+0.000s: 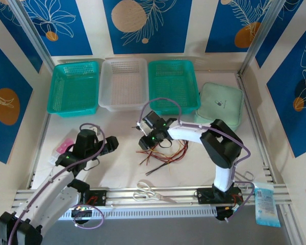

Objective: Untangle the cables

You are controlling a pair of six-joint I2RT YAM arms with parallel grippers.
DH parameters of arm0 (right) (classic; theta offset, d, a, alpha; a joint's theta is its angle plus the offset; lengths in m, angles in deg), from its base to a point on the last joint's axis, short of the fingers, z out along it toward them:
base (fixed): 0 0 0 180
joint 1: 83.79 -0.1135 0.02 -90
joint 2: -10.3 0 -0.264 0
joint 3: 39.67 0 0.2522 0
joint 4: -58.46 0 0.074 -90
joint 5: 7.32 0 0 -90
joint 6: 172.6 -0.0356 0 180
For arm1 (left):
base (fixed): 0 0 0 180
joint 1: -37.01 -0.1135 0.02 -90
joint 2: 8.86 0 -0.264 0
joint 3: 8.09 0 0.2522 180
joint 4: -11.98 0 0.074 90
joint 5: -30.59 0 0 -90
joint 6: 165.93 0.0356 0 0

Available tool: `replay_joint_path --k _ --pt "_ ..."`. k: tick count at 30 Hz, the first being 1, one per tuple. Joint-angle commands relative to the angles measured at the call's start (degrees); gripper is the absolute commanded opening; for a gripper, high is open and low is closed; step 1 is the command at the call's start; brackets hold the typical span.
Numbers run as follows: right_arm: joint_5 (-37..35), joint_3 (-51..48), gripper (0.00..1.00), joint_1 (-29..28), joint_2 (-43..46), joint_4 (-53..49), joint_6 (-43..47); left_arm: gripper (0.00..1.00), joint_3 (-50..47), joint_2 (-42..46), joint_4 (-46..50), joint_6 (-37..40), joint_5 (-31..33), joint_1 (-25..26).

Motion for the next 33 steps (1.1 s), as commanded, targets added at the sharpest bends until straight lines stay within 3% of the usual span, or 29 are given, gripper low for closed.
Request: replay_joint_path --k 1,6,10,13,20,33 --pt "-0.73 1.88 0.33 -0.06 -1.84 -3.49 1.35 0.85 -0.28 0.52 0.71 -1.11 -1.24 0.57" --pt "-2.31 0.91 0.31 0.00 -1.92 -3.78 1.91 0.84 0.42 0.43 1.50 -1.08 -0.80 0.58" --pt "-3.08 0.47 0.44 -0.34 -0.26 -4.02 2.63 0.84 1.17 0.26 1.99 -1.08 -0.71 0.57" --pt "-2.83 -0.43 0.46 -0.46 2.47 -3.11 2.29 0.84 1.57 0.10 2.43 -1.08 -0.71 0.58" --pt "-2.66 -1.12 0.47 0.68 4.60 -2.43 2.07 0.84 1.79 -0.07 2.30 -1.61 -0.88 0.66" --pt "-8.35 0.55 0.44 1.14 -1.29 -5.64 5.61 0.84 2.76 -1.59 2.49 -1.74 -1.16 0.75"
